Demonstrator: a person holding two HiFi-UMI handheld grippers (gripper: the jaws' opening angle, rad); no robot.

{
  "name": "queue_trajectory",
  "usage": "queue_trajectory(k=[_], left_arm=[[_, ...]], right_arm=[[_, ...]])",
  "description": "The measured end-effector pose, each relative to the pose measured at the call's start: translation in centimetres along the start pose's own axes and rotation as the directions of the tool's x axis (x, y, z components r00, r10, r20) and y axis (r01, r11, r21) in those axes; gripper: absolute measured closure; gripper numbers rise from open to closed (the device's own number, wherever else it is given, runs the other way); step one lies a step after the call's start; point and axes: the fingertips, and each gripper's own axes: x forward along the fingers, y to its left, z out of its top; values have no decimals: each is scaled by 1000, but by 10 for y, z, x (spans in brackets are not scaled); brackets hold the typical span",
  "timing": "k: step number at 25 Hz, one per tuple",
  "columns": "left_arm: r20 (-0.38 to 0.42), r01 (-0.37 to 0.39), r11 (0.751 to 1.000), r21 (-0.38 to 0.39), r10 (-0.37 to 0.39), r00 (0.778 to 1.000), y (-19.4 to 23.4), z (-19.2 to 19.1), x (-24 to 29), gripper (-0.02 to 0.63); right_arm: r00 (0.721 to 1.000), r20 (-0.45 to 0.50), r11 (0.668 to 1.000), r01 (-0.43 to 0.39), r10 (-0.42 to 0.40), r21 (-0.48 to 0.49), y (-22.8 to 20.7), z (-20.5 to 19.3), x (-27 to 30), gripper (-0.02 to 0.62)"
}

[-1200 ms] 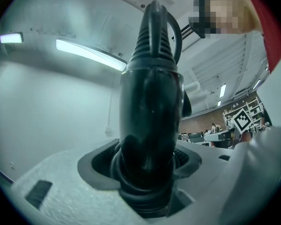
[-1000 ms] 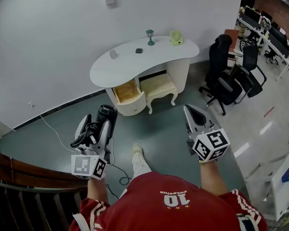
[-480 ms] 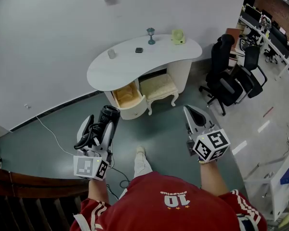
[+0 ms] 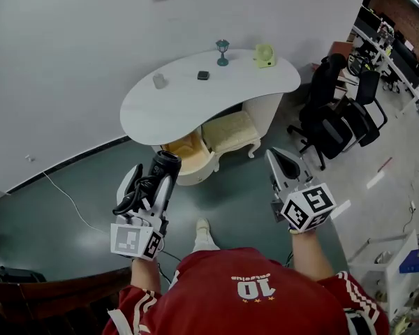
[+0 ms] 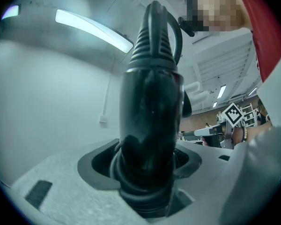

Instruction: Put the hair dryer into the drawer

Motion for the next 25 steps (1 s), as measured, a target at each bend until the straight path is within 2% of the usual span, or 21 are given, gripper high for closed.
queue_trajectory(k=[12,20,25], left_arm=[[-44,111,990,-87,-115,992,83,-47,83,314],[-102,182,973,-141,-198,975,116,-94,116,315],[-154,192,966,-171,-219,963,120,-117,127,316]], right_arm=[[998,-62,999,28,-31,-36,3,-2,124,591],[994,-93,998,54,-57,-32,8,-24,174,591],[990,-121,997,68,-72,-35,6,-37,182,591]])
